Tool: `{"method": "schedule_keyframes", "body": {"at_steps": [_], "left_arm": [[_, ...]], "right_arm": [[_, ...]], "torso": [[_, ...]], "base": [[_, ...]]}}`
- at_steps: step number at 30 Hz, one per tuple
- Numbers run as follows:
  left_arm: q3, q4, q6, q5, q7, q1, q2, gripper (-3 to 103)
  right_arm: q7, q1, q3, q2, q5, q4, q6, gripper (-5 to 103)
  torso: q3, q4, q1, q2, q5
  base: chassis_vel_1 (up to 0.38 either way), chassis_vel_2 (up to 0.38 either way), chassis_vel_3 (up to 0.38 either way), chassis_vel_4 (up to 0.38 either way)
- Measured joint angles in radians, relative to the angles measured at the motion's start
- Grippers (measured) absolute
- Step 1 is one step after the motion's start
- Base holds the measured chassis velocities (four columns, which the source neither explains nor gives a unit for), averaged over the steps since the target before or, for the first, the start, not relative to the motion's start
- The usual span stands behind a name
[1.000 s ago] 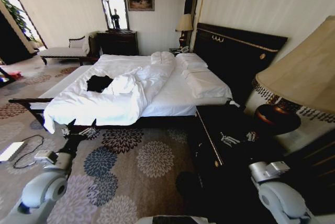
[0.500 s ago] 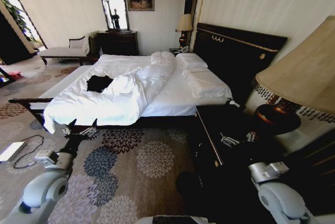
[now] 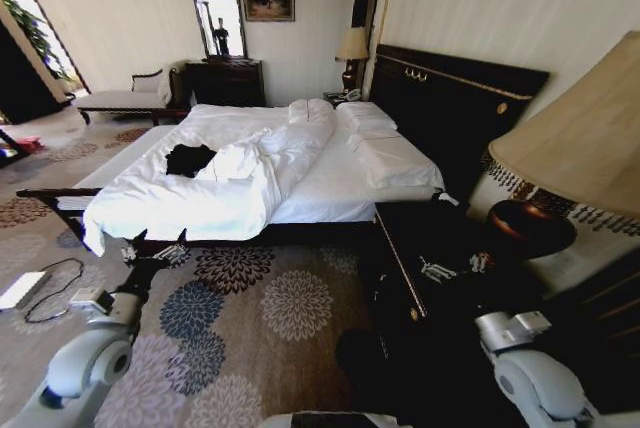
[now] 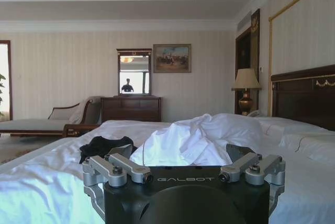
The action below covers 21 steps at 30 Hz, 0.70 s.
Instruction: Fold the clothes on the bed.
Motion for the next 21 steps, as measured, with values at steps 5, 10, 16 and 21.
{"method": "schedule_keyframes", "body": {"at_steps": [5,10,16,21], "left_arm": [[0.003,0.002,0.000,0.003,-0.001,0.003,-0.004,100],[0.005,0.001,0.000,0.005,-0.002,0.000,-0.006,100],[0.006,0.003,-0.002,0.006,-0.003,0.002,-0.010,100],[0.007,0.003,-0.001,0.007,-0.004,0.000,-0.011,100]], "right_arm": [[-0.001,-0.002,-0.004,0.008,-0.006,-0.003,0.003,100],[-0.003,-0.004,-0.005,0.010,-0.009,-0.004,0.007,100],[-0.004,-0.003,-0.003,0.005,-0.008,-0.004,0.007,100],[-0.004,-0.003,-0.001,0.005,-0.008,-0.003,0.007,100]], "torso": [[0.000,0.0001,0.000,0.000,0.0001],[0.000,0.0000,0.000,0.000,0.0001],[0.000,0.0001,0.000,0.000,0.0000],[0.000,0.0000,0.000,0.000,0.0001]], "base": [[-0.072,0.066,0.067,-0.066],[-0.063,0.082,0.082,-0.084],[-0.093,0.091,0.095,-0.095],[-0.099,0.077,0.090,-0.089]]}}
